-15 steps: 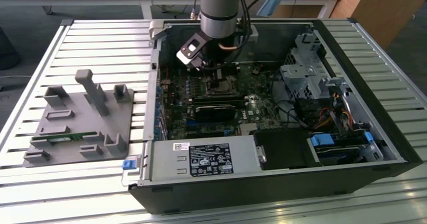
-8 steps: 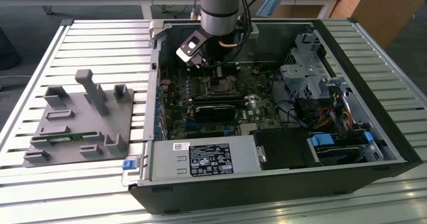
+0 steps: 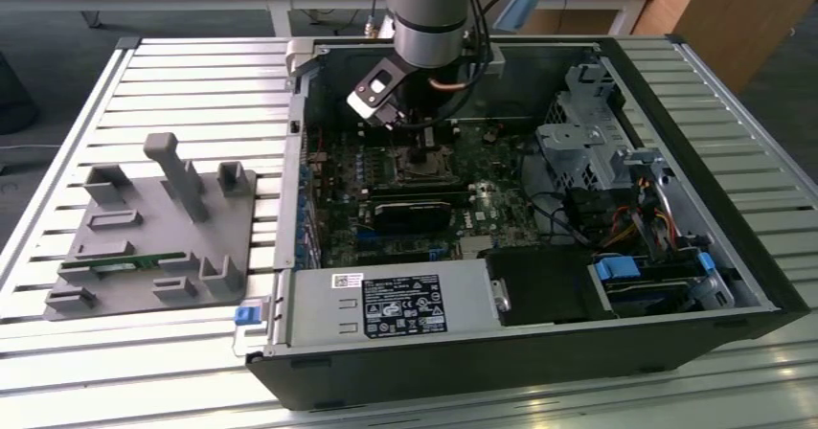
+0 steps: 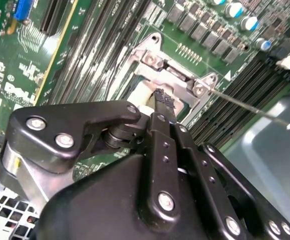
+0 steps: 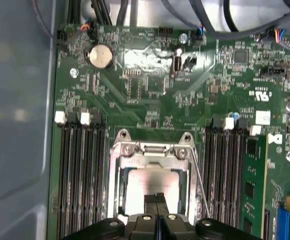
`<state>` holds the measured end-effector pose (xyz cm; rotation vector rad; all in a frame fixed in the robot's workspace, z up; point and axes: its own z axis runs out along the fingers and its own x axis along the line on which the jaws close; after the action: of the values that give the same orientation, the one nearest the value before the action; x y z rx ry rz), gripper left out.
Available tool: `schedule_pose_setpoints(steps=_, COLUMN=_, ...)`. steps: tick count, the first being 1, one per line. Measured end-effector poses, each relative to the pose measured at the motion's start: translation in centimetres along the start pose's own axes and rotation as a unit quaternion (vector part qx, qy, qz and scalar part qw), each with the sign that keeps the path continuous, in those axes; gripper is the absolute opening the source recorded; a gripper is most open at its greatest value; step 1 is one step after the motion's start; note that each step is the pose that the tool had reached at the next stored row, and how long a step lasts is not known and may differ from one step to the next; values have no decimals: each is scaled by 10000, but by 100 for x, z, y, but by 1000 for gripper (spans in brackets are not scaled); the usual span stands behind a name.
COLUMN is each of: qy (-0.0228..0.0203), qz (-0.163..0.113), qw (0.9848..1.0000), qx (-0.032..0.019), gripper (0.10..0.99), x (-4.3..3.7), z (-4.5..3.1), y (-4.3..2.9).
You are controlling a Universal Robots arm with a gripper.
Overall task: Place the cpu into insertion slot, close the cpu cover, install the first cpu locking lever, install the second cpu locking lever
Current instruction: 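Close the cpu cover, then install the first cpu locking lever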
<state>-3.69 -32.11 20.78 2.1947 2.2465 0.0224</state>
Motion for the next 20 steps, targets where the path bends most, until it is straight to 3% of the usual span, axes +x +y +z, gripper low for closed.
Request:
schedule_pose_setpoints(steps=7, qy=1, qz=0, qw=10000, qx=0, gripper=106, x=-2, z=1, y=56)
schedule_pose_setpoints(steps=20, qy=2, qz=0, qw=10000, qx=1, gripper=106, x=-2, z=-5, y=79)
